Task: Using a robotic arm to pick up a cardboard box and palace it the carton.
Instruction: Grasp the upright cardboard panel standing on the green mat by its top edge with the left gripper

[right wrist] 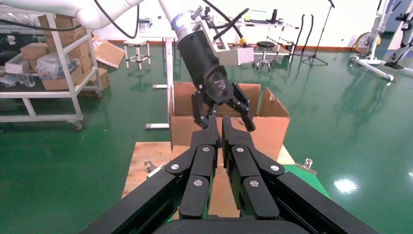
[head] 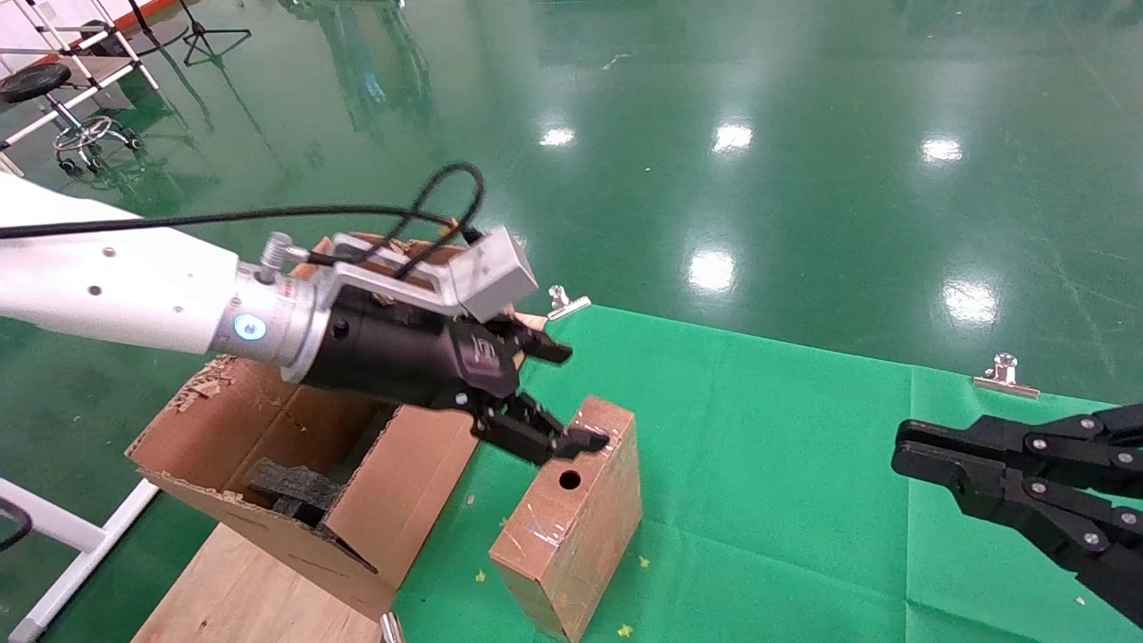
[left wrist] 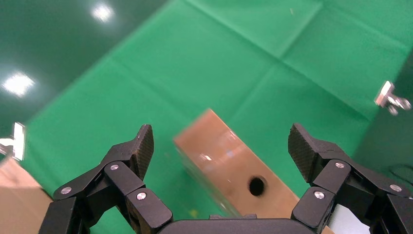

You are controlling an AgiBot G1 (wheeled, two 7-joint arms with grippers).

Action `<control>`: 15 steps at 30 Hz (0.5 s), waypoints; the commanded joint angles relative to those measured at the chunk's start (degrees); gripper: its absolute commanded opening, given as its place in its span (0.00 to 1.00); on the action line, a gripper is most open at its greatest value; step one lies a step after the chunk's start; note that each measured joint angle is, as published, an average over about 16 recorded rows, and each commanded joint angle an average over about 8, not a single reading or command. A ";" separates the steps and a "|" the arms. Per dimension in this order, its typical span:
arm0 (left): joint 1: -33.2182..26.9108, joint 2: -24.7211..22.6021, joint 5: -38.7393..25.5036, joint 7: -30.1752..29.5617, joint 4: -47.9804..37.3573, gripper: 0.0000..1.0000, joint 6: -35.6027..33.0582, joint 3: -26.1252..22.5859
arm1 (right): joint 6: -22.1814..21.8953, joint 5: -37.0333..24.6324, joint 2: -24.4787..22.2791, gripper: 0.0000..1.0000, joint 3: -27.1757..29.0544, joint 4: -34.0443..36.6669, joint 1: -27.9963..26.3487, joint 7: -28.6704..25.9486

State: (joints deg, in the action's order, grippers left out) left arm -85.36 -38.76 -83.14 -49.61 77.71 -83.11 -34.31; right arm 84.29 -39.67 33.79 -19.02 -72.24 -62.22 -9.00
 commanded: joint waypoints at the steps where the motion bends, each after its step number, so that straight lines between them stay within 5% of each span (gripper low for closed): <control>1: -1.28 -0.84 -1.04 -2.13 0.01 1.00 -2.07 -1.25 | 0.00 0.00 0.00 0.00 0.00 0.00 0.00 0.00; 15: -3.99 -4.36 -7.31 -11.09 0.13 1.00 -4.36 -8.09 | 0.00 0.01 0.00 0.00 -0.01 0.00 0.00 0.01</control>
State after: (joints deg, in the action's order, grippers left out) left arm -89.35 -43.26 -90.07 -60.56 77.83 -87.59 -42.41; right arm 84.29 -39.66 33.78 -19.03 -72.24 -62.22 -8.99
